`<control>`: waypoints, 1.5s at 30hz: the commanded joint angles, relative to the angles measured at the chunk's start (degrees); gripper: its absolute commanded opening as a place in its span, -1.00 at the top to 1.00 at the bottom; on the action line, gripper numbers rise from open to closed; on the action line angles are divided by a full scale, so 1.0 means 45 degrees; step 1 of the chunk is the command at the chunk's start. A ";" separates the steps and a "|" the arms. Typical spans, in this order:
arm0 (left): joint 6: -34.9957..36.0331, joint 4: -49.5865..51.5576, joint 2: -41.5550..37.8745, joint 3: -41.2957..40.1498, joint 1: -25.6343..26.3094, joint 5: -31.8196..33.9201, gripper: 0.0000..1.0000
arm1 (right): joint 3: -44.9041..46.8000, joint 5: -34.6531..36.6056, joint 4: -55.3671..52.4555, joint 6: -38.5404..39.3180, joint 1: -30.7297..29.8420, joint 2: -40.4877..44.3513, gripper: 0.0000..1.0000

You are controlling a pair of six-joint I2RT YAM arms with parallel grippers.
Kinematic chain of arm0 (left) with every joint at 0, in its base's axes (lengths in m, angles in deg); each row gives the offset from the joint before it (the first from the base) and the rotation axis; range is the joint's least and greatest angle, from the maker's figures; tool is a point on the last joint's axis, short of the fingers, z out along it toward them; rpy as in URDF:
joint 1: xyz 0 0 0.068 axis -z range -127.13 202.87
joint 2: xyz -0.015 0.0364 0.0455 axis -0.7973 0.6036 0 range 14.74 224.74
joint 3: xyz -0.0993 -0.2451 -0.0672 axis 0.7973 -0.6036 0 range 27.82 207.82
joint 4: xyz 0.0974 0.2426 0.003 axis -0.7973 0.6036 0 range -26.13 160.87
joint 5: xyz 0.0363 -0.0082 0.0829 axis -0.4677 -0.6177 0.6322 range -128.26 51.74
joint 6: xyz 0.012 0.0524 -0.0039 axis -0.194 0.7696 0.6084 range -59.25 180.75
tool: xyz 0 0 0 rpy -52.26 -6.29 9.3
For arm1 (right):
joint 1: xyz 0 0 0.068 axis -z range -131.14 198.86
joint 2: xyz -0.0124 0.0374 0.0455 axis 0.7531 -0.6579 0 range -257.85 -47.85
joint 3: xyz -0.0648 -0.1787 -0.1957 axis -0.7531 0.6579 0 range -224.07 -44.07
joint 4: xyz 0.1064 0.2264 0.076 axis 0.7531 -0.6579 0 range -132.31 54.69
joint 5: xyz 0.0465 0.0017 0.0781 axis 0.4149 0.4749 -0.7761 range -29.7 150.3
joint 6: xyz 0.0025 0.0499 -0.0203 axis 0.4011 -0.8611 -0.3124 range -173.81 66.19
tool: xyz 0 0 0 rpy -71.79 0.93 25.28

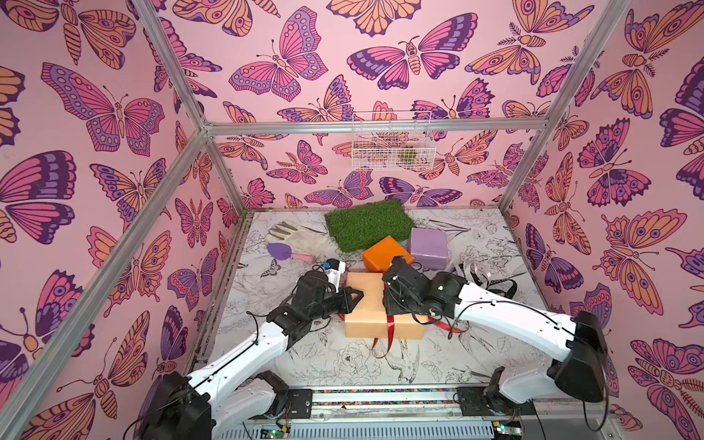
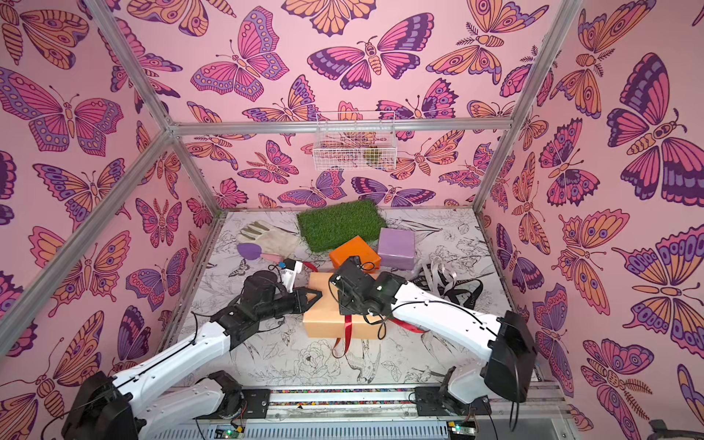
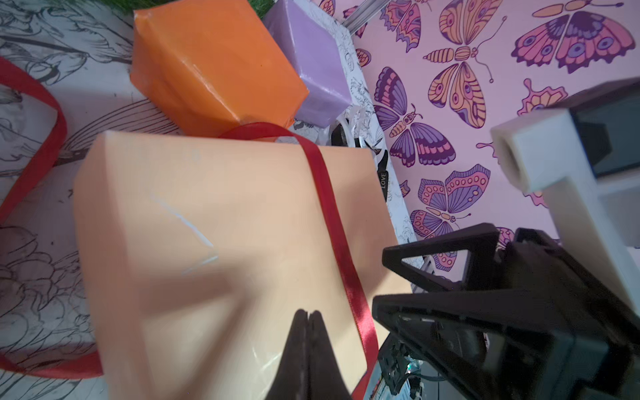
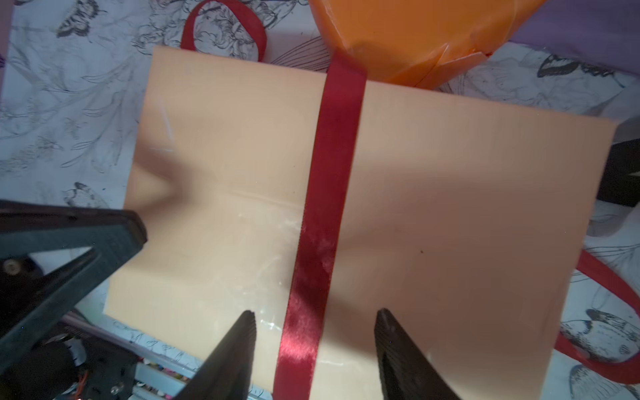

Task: Untie the ribbon bows on the gift boxes
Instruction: Pull the ribbon from the gift box.

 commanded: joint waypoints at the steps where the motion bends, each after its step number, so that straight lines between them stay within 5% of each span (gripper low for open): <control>1: 0.0395 0.0124 -0.0315 -0.0209 -0.0097 0.0257 0.96 | -0.0680 0.1045 -0.1362 0.0241 -0.0147 -0.0578 -0.04; 4: 0.0322 0.0094 -0.0632 -0.0508 -0.0173 0.0398 0.96 | -0.0843 0.0590 -0.1209 0.0292 -0.0196 -0.1276 0.11; 12: -0.0047 -0.0043 -0.1178 -0.1143 -0.0524 0.0407 0.97 | -0.1192 0.0250 -0.1285 0.0196 -0.0597 -0.2653 0.12; 21: -0.0153 -0.0038 -0.1291 -0.1126 -0.0633 0.0193 0.98 | -0.0846 -0.0390 -0.0866 0.0062 -0.0346 -0.2840 1.00; 26: -0.0132 -0.0095 -0.1196 -0.0781 -0.0614 -0.0388 0.98 | 0.0265 -0.2710 0.2078 0.0267 0.0246 -0.1407 1.00; 32: -0.0381 -0.0595 -0.1124 -0.0485 -0.0565 -0.0653 1.00 | 0.3302 -0.6956 0.8494 -0.0989 0.1564 0.0857 1.00; 38: -0.0459 -0.0812 -0.0226 -0.0142 -0.0410 -0.0809 1.00 | 0.4575 -0.8405 1.0769 -0.1807 0.2331 0.1242 1.00; 39: -0.0564 -0.0830 -0.0006 -0.0095 -0.0403 -0.0947 0.92 | 0.4725 -0.8415 1.0969 -0.1884 0.2381 0.1320 1.00; 42: -0.1187 -0.1435 0.0378 -0.0200 -0.0397 -0.1265 0.14 | 0.5128 -0.8469 1.1382 -0.1925 0.2387 0.1629 1.00; 45: -0.1722 -0.2192 0.0468 -0.0264 -0.0383 -0.1348 -0.09 | 0.5426 -0.8469 1.1426 -0.1915 0.2468 0.1874 1.00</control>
